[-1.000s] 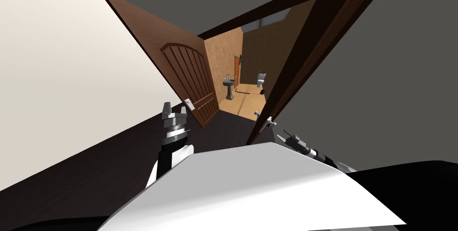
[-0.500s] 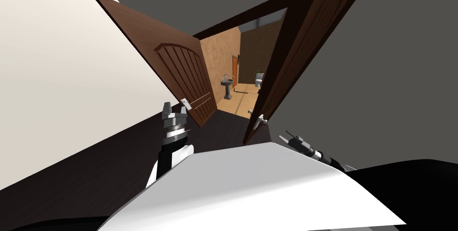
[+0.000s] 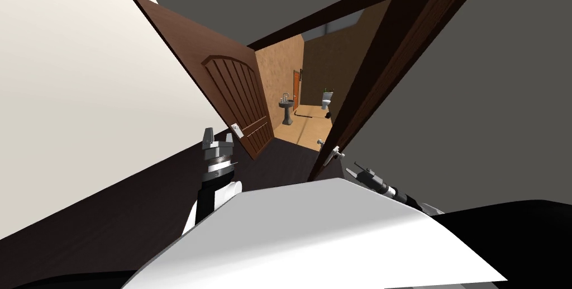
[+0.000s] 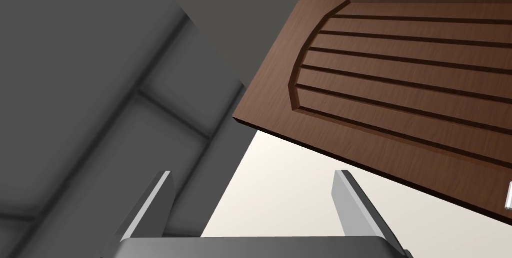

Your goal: Pull the door open

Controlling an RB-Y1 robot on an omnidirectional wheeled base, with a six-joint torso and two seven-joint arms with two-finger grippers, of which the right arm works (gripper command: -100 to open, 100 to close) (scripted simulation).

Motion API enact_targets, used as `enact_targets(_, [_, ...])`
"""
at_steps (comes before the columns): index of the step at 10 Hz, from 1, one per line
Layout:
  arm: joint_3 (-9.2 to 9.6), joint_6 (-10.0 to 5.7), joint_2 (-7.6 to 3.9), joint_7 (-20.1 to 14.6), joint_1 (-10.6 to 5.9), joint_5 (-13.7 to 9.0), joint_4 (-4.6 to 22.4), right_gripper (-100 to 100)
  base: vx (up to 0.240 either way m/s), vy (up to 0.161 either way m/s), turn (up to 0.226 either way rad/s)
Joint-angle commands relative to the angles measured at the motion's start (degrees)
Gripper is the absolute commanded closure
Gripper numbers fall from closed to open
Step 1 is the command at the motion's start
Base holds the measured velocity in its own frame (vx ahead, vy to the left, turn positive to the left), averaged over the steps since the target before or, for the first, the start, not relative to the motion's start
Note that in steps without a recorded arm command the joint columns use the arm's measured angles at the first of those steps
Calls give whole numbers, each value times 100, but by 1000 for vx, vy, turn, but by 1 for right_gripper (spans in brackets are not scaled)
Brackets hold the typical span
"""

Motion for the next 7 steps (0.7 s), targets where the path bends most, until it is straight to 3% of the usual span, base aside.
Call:
enact_targets(1, [10, 70, 53, -6, -60, 0, -19, -100, 142, 190, 71])
enact_targets(6, [32, 458, 210, -26, -228, -8, -116, -100, 131, 165, 70])
enact_targets(7, [32, 458, 210, -26, -228, -8, -116, -100, 82, 96, 31])
